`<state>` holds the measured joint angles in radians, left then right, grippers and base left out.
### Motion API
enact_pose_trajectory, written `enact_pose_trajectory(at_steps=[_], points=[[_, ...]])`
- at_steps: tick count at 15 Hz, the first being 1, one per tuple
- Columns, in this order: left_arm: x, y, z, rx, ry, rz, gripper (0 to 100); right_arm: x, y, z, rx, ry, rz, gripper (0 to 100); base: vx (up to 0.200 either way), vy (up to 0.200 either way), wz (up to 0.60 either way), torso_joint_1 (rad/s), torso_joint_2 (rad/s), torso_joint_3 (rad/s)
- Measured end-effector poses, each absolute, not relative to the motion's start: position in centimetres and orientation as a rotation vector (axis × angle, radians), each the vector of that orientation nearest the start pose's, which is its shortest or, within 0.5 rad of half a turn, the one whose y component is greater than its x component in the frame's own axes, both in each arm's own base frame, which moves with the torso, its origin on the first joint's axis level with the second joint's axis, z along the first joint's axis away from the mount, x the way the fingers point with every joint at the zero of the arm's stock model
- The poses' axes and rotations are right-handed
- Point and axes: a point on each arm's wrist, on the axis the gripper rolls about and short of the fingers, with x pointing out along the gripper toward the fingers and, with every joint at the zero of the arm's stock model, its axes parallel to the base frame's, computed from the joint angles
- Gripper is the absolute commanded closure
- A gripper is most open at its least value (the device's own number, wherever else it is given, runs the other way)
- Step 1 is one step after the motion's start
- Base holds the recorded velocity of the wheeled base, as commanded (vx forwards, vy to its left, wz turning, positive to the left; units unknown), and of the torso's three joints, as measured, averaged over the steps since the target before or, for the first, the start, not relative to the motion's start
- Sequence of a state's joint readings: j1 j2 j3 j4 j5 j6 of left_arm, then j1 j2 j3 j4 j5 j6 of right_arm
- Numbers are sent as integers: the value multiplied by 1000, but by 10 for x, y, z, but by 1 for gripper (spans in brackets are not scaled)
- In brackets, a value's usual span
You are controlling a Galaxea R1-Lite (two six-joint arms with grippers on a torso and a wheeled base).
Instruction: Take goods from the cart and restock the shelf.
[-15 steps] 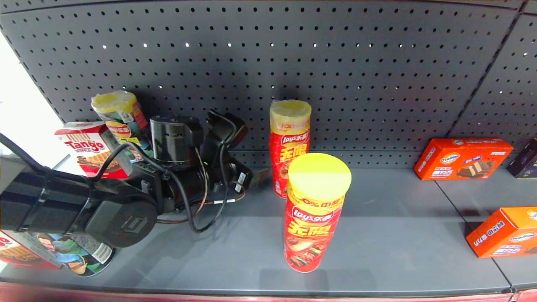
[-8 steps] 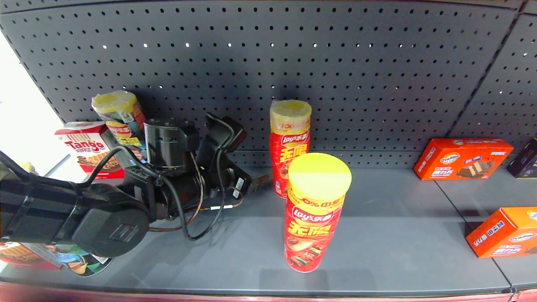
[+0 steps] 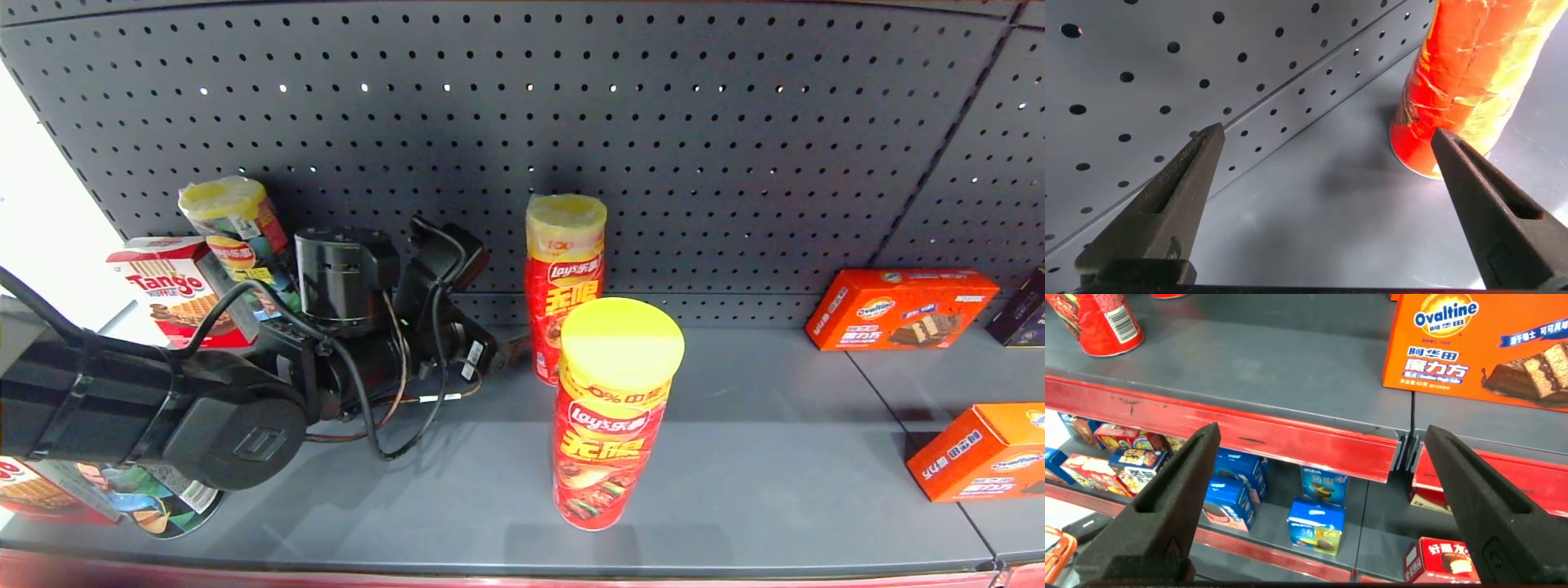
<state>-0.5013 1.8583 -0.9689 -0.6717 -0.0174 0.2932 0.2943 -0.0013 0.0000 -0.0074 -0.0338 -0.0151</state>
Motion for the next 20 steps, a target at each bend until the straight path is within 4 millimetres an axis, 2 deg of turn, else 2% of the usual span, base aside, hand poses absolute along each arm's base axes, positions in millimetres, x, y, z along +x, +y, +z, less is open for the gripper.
enact_pose_trajectory(at_steps=[16, 20], points=[[326, -176, 176, 335, 126, -537, 0, -22, -7, 76, -14, -11, 261, 0, 0, 0, 0, 0, 0, 0], [323, -175, 169, 334, 154, -535, 0, -22, -7, 76, -14, -11, 260, 0, 0, 0, 0, 0, 0, 0]])
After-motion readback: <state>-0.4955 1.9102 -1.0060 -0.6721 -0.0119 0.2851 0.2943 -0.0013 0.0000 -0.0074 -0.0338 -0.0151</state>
